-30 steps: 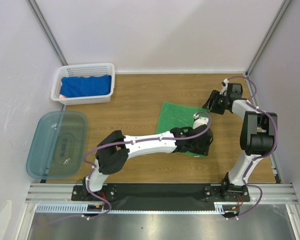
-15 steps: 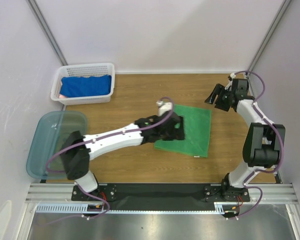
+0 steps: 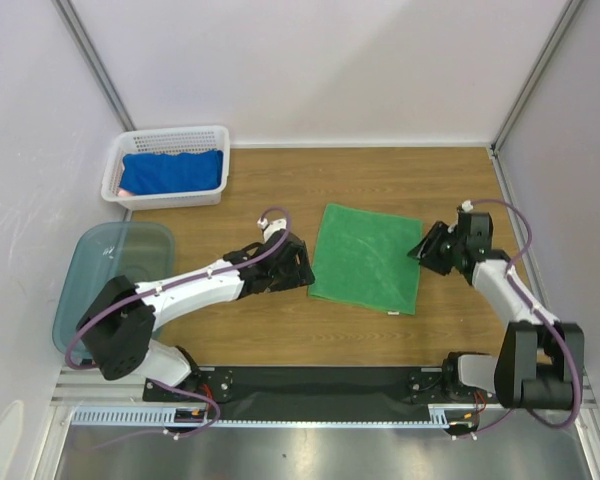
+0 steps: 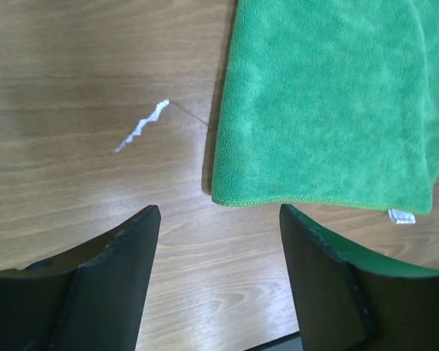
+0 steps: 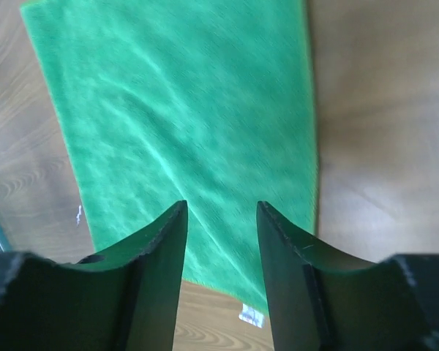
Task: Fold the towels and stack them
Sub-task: Fold the towel
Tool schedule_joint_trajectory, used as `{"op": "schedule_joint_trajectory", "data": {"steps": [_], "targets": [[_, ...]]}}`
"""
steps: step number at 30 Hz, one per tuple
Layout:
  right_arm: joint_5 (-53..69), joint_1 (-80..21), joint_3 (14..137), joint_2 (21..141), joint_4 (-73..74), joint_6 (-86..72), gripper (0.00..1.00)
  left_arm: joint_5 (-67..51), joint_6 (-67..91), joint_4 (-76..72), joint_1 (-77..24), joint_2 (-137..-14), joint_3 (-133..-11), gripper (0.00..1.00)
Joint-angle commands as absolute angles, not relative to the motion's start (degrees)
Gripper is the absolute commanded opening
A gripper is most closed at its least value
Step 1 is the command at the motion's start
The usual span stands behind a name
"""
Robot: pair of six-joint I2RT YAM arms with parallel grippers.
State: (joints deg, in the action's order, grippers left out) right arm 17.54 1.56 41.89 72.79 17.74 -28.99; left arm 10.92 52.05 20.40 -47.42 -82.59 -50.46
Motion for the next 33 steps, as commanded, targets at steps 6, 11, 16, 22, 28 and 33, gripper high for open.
{"op": "schedule_joint_trajectory", "data": {"steps": [6,11,16,22,28,33], "targets": [[14.06,0.44,37.35,69.6,14.59,-32.17,0.44,7.65,51.59,8.89,-47.2,-82.18,-46.23,0.7],[10.55,-2.02,41.22,71.8,16.44,-31.55,0.33,7.92,51.06,7.57,-47.99,-80.6,-47.64,0.63],[9.23,-3.34,41.13,74.0,13.54,-33.31,0.1,6.51,52.47,1.68,-49.65,-81.64,-49.91,0.37],[6.86,-4.83,44.55,80.06,14.59,-31.03,0.0,3.87,55.89,-2.81,-50.71,-91.39,-53.43,0.0],[4.75,-4.48,46.76,83.75,13.36,-29.1,0.0,4.13,57.3,-3.78,-50.28,-98.52,-54.58,0.0],[5.01,-3.87,46.14,88.41,11.17,-28.65,0.0,4.75,57.04,-2.37,-48.34,-99.76,-53.62,0.0]]}}
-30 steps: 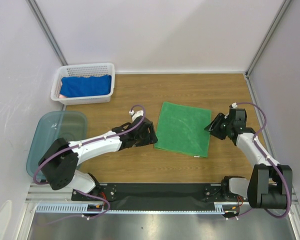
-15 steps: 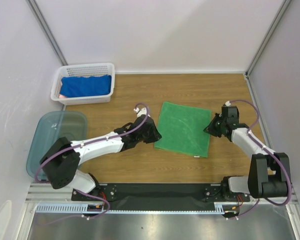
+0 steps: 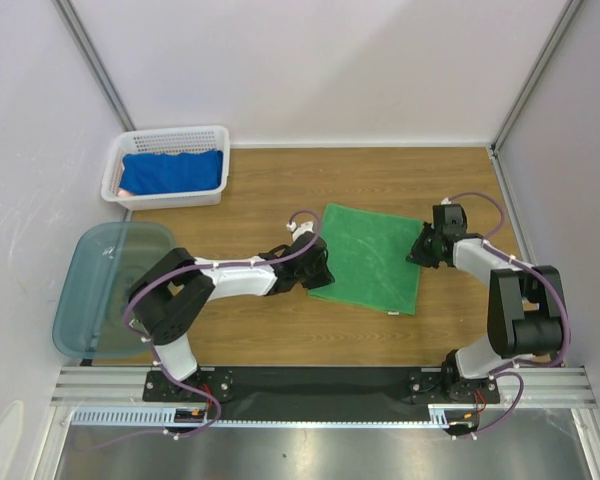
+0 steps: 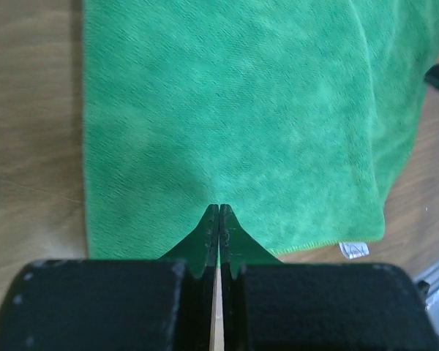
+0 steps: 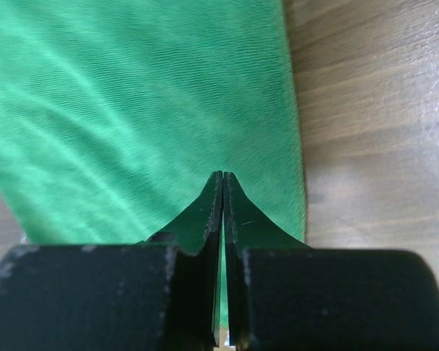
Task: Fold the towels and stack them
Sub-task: Fold the towel
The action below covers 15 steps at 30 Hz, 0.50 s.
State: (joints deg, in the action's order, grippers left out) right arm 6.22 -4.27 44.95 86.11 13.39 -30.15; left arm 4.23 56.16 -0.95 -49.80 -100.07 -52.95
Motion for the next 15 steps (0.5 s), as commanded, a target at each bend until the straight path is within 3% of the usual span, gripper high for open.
{"op": "schedule_joint_trajectory", "data": {"steps": [1,15], "targets": [[5.01,-3.78,45.88,88.77,10.99,-28.74,0.0,4.83,57.04,-2.37,-47.3,-100.02,-52.83,0.0],[4.22,-4.48,30.43,78.32,8.01,-34.0,0.0,4.92,44.22,4.74,-39.82,-102.82,-54.48,0.0]]}}
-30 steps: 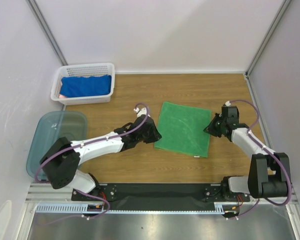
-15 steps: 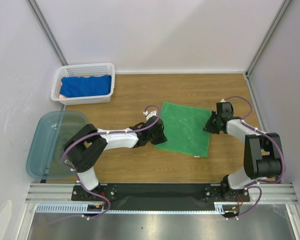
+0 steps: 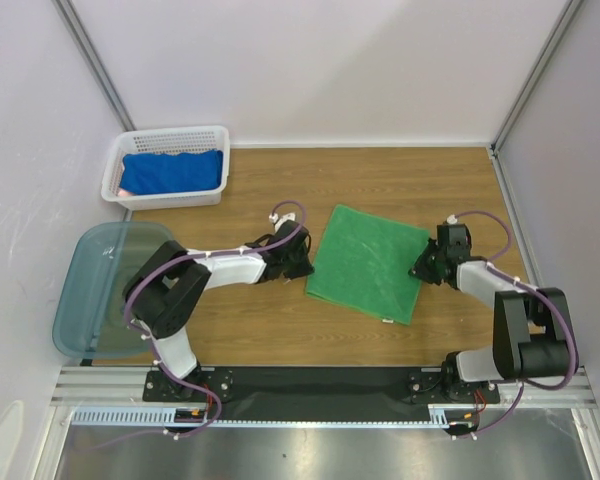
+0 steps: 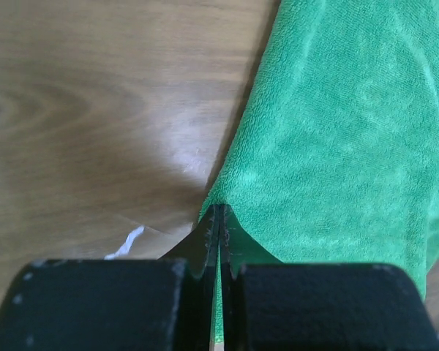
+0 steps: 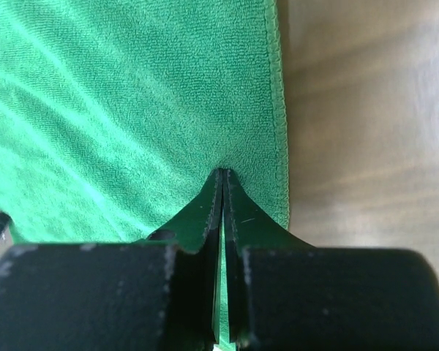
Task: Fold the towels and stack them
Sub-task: Fold the towel
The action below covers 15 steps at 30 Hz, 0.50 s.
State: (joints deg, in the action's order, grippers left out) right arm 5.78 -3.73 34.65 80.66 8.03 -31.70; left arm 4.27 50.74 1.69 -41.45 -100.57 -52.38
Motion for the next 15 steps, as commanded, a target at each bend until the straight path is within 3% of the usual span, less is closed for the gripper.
{"op": "schedule_joint_trajectory", "data": {"steps": [1,7,15], "targets": [[3.87,-5.27,29.37,77.09,8.0,-34.8,0.0,4.14,42.99,5.27,-39.21,-103.44,-55.88,0.0],[0.53,-9.74,28.74,69.98,13.88,-41.9,0.0,-1.84,36.39,10.28,-34.63,-110.38,-64.15,0.0],[-4.39,-23.1,27.86,63.46,22.24,-54.83,0.0,1.48,31.38,14.23,-32.96,-114.87,-76.09,0.0]]}}
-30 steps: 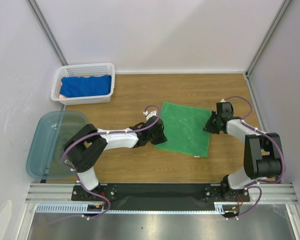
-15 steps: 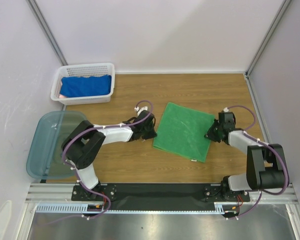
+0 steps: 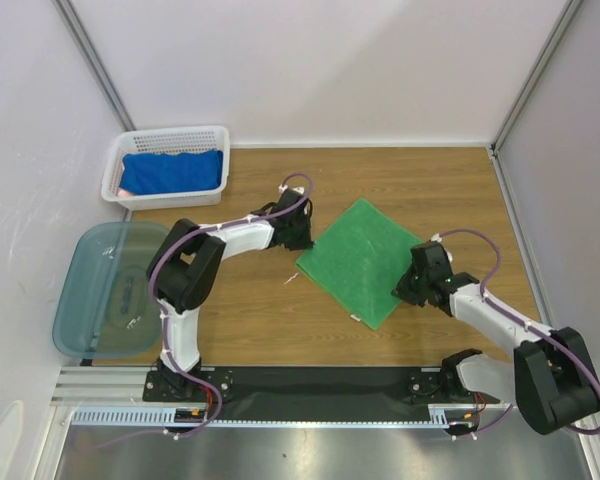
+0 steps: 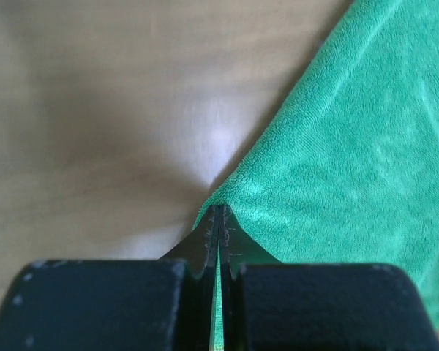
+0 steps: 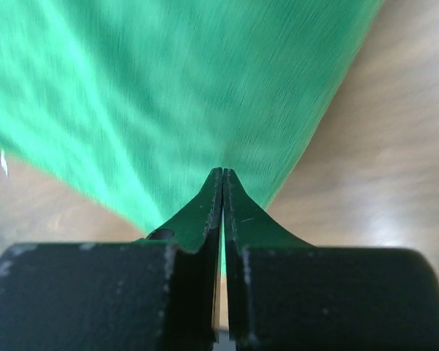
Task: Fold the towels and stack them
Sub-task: Fold the towel
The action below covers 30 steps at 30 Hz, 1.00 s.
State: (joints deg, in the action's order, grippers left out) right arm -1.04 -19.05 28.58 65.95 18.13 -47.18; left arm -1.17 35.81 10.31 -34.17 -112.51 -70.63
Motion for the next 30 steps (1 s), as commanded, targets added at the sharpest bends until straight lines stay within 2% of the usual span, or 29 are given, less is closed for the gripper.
{"op": "schedule_joint_trajectory", "data": {"steps": [1,6,9,13,16,19,25,27,30], "targets": [[-4.31,-24.68,27.77,63.2,22.32,-55.89,0.0,1.41,30.16,14.5,-32.7,-115.57,-77.24,0.0],[-4.13,-32.33,30.84,63.54,23.55,-58.19,0.0,1.84,25.85,17.04,-32.26,-115.67,-84.36,0.0],[-5.7,-32.43,36.44,64.33,25.66,-55.38,0.0,0.97,25.4,18.28,-32.43,-109.55,-83.59,0.03],[-8.87,-30.34,45.05,67.84,27.07,-46.44,0.0,1.67,31.52,16.27,-33.57,-98.2,-73.96,0.13],[-8.27,-25.25,50.86,71.27,26.11,-40.02,0.0,1.32,40.12,10.3,-35.41,-91.96,-64.39,0.15],[-4.93,-20.32,53.78,76.8,24.17,-36.22,0.0,1.76,47.87,2.57,-38.05,-90.61,-56.98,0.15],[-1.14,-10.03,54.06,83.58,19.17,-30.68,0.0,2.82,55.71,-7.19,-40.69,-96.32,-53.97,0.04],[-0.62,-8.01,52.65,84.89,16.7,-29.1,0.0,4.39,56.51,-7.03,-40.43,-99.75,-54.84,0.01],[-0.7,-6.86,51.16,86.3,15.47,-27.52,0.0,5.45,56.43,-5.28,-39.38,-102.47,-56.07,0.0]]}}
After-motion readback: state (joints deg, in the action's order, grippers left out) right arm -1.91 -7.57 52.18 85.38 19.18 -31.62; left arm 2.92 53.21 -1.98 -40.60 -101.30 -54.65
